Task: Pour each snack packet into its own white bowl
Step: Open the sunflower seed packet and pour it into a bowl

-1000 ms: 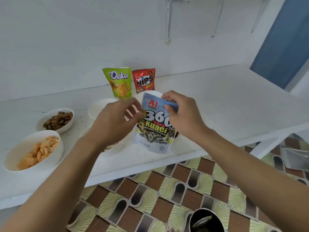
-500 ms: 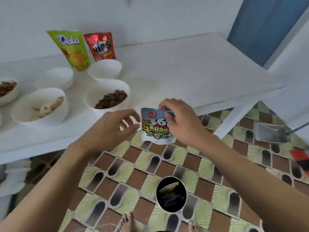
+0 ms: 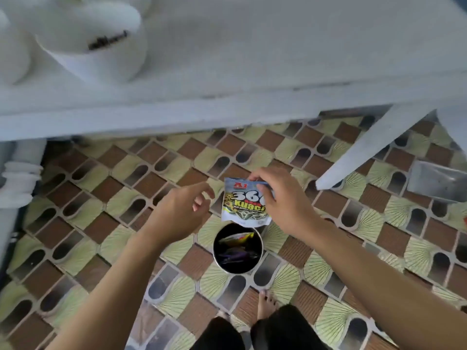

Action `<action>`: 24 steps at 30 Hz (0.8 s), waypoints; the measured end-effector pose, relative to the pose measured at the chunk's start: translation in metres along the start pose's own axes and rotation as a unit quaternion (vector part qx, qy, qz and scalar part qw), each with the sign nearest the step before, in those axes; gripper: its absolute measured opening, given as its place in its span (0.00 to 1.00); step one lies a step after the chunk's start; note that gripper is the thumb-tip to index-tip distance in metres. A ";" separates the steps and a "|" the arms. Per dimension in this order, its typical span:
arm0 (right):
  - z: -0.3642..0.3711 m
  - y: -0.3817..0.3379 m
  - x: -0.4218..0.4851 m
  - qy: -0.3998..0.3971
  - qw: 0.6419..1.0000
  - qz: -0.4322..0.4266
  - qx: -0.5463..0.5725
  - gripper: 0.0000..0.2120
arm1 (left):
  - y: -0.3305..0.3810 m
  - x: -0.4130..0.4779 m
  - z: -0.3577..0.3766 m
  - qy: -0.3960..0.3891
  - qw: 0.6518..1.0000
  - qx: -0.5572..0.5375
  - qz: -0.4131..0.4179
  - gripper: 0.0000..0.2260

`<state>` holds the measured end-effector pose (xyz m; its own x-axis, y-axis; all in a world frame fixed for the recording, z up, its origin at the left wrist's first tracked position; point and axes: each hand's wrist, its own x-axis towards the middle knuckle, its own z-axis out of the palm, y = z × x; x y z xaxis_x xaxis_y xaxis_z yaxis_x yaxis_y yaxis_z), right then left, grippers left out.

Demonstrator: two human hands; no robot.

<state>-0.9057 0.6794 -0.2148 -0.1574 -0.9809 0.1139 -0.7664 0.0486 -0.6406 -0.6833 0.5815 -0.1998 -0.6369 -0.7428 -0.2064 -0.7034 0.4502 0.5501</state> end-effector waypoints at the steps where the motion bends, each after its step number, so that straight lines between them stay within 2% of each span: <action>1: 0.023 0.017 -0.007 -0.006 1.000 0.003 0.004 0.09 | -0.014 0.003 0.023 -0.004 1.000 -0.004 -0.006 0.07; 10: 0.245 0.175 -0.056 -0.077 0.997 0.008 0.020 0.13 | -0.156 0.036 0.235 -0.058 0.997 0.035 -0.042 0.10; 14: 0.312 0.222 -0.075 -0.141 0.990 0.010 -0.024 0.15 | -0.195 0.048 0.299 -0.184 0.973 0.102 -0.097 0.10; 16: 0.325 0.231 -0.081 -0.166 0.985 0.013 -0.038 0.14 | -0.202 0.050 0.316 -0.228 0.960 0.117 -0.113 0.11; 18: 0.323 0.233 -0.082 -0.173 0.984 0.019 -0.036 0.11 | -0.201 0.050 0.319 -0.230 0.958 0.123 -0.119 0.11; 21: 0.295 0.214 -0.074 -0.179 0.983 0.028 -0.029 0.07 | -0.182 0.050 0.297 -0.186 0.970 0.109 -0.108 0.10; 24: 0.241 0.173 -0.054 -0.173 0.985 0.025 -0.016 0.04 | -0.147 0.046 0.241 -0.134 0.983 0.093 -0.084 0.09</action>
<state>-0.8797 0.6956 -0.5144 0.0209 -0.9823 -0.1861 -0.7825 0.0998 -0.6146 -0.6856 0.6006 -0.4848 -0.5491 -0.6692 -0.5007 -0.8357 0.4337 0.3369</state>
